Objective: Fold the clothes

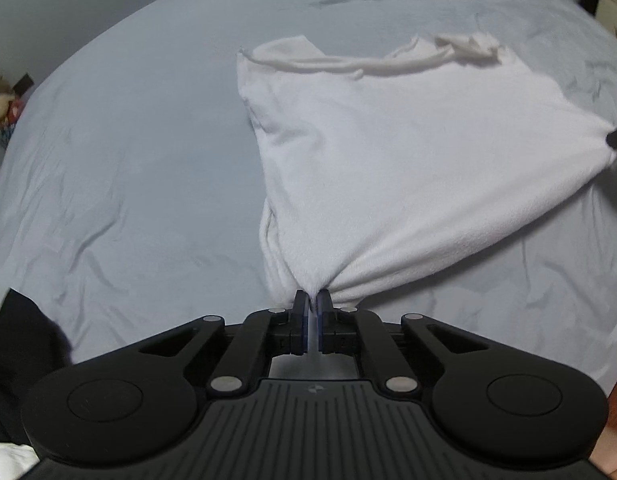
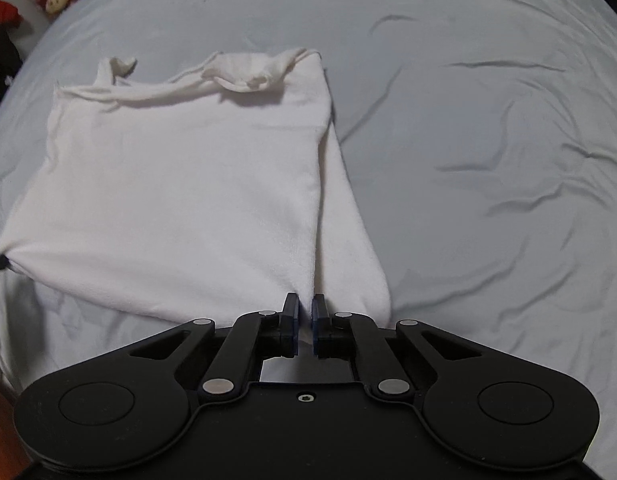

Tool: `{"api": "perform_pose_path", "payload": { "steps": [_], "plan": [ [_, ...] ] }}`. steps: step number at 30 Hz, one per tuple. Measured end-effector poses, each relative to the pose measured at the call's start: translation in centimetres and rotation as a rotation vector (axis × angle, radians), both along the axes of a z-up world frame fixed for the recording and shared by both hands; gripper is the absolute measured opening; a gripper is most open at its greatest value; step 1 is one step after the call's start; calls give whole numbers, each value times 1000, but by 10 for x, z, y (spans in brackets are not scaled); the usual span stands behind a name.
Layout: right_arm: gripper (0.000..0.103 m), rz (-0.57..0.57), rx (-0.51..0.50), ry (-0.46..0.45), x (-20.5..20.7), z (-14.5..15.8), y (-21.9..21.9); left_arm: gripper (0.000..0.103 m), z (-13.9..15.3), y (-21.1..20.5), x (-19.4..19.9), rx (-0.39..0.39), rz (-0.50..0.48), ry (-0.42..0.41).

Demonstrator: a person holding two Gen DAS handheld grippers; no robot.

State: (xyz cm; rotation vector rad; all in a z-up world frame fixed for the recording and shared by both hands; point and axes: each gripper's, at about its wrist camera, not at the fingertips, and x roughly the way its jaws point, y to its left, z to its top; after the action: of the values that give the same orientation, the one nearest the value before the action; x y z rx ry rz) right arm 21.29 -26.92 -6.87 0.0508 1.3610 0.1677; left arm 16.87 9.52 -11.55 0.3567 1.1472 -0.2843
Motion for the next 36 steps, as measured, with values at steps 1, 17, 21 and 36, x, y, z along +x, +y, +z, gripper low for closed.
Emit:
{"api": "perform_pose_path", "payload": {
  "steps": [1, 17, 21, 36],
  "plan": [
    [4, -1, 4, 12, 0, -4, 1, 4, -4, -1, 0, -2, 1, 7],
    [38, 433, -181, -45, 0, 56, 45, 44, 40, -37, -36, 262, -281, -176],
    [39, 606, -266, -4, -9, 73, 60, 49, 52, -50, -43, 281, -351, -179],
    [39, 955, -371, -175, -62, -7, 89, 51, -26, -76, -65, 436, -564, -235]
  ]
}}
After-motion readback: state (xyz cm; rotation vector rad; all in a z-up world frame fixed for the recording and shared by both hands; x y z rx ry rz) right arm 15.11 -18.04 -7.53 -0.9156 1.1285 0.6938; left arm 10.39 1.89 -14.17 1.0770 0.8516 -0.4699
